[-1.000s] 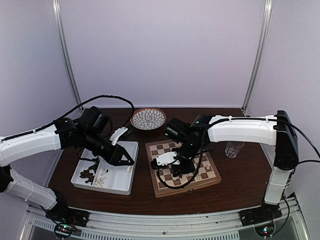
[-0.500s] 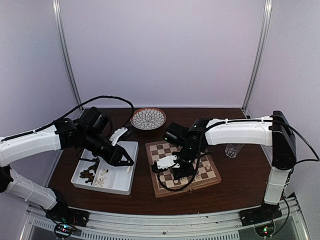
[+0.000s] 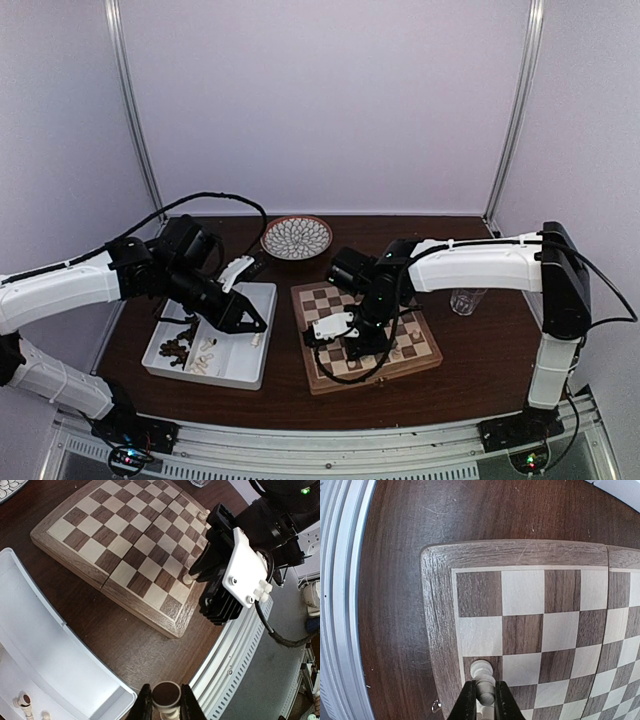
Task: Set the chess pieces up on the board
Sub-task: Place the bishop on c1.
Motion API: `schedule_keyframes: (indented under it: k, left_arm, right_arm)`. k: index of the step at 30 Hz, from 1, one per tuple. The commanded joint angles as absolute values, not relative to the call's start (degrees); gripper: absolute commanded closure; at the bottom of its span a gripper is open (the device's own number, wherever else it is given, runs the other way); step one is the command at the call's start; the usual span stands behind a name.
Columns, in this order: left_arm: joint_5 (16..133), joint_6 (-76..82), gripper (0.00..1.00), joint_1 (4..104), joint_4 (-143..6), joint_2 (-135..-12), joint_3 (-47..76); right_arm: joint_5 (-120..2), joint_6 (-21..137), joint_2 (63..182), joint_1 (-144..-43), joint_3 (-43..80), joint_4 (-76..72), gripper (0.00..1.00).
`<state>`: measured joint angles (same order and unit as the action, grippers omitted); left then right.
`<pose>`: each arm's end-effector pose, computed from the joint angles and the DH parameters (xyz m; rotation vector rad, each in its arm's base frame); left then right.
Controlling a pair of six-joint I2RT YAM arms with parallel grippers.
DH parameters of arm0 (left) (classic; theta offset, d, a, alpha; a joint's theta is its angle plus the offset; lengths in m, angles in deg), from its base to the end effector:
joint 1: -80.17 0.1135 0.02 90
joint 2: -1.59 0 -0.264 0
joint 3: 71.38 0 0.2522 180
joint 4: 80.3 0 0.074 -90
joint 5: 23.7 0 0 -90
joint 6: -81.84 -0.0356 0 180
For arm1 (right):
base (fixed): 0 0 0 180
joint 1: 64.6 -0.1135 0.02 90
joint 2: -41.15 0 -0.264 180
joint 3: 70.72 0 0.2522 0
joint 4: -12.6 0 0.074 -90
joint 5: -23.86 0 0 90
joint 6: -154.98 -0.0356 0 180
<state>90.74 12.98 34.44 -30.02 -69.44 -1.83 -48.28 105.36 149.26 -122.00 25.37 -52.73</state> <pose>0.1655 -0.1908 0.2731 0.7566 2.5398 -0.9824 0.1914 0.3196 0.2066 -2.2400 1.8870 0.5031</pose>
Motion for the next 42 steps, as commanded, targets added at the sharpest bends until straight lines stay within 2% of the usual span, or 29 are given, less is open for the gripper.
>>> schedule_keyframes:
  k: [1, 10, 21, 30, 36, 42]
  left_arm:
    - [90.79, 13.28, 1.0, 34.87, -31.55, -68.71, -2.07]
    - [90.83, 13.28, 1.0, 34.83, -31.94, -68.85, -2.33]
    - [90.88, 13.28, 1.0, 34.85, -31.83, -68.71, -2.08]
    - [90.99, 13.32, 1.0, 34.83, -32.0, -69.45, -0.83]
    - [89.87, 17.91, 1.0, 34.82, -35.25, -70.98, 1.65]
    - [82.11, 28.07, 1.0, 34.83, -37.91, -73.85, 6.53]
  right_arm:
    - [-49.37, 104.71, 149.93, -122.27, 24.67, -51.87, 0.91]
    - [-49.9, 104.88, 149.44, -122.3, 23.73, -51.84, 0.88]
    - [-50.34, 104.54, 148.71, -122.28, 23.94, -52.35, 0.79]
    - [-49.32, 104.41, 143.63, -122.3, 25.52, -55.42, 0.74]
    - [-48.93, 104.21, 138.73, -122.13, 28.01, -57.91, 0.74]
    - [-46.64, 99.87, 133.01, -120.95, 32.21, -58.94, 0.72]
